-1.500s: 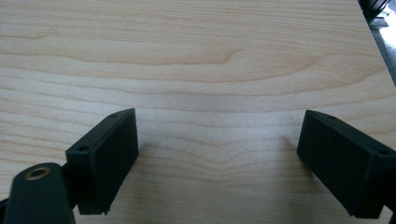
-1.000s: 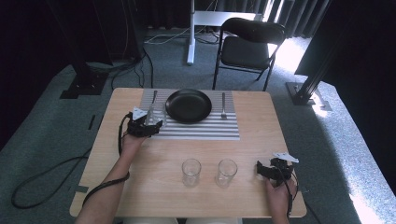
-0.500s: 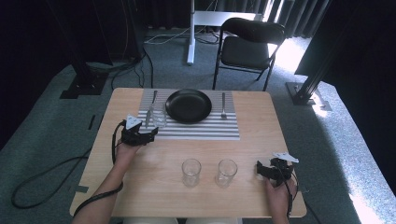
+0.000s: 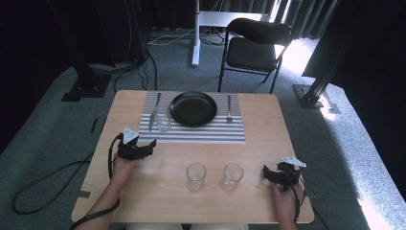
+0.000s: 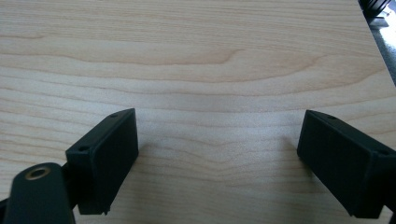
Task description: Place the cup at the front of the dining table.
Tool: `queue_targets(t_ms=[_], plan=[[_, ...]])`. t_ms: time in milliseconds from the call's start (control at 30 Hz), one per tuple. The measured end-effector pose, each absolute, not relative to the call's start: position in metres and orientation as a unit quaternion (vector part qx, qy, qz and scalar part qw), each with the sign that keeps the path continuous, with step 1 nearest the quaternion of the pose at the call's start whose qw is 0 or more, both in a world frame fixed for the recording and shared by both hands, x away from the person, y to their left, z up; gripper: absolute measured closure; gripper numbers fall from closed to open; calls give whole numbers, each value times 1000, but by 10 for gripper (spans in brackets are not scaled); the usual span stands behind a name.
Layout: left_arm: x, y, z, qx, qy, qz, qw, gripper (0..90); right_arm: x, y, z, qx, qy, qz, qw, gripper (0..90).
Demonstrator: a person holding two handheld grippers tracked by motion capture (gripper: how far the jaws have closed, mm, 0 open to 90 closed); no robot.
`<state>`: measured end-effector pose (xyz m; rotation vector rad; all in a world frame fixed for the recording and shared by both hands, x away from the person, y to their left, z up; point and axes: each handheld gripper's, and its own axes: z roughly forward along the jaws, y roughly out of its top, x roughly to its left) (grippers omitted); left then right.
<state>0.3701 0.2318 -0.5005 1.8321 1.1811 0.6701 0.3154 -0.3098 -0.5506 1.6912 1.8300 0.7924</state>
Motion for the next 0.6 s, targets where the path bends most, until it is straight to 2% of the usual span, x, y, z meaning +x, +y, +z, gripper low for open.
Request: queue_targets(t_ms=[600], plan=[[334, 252, -509, 723, 486, 266, 414, 201, 315, -310, -551, 624, 676, 292, 260, 119]])
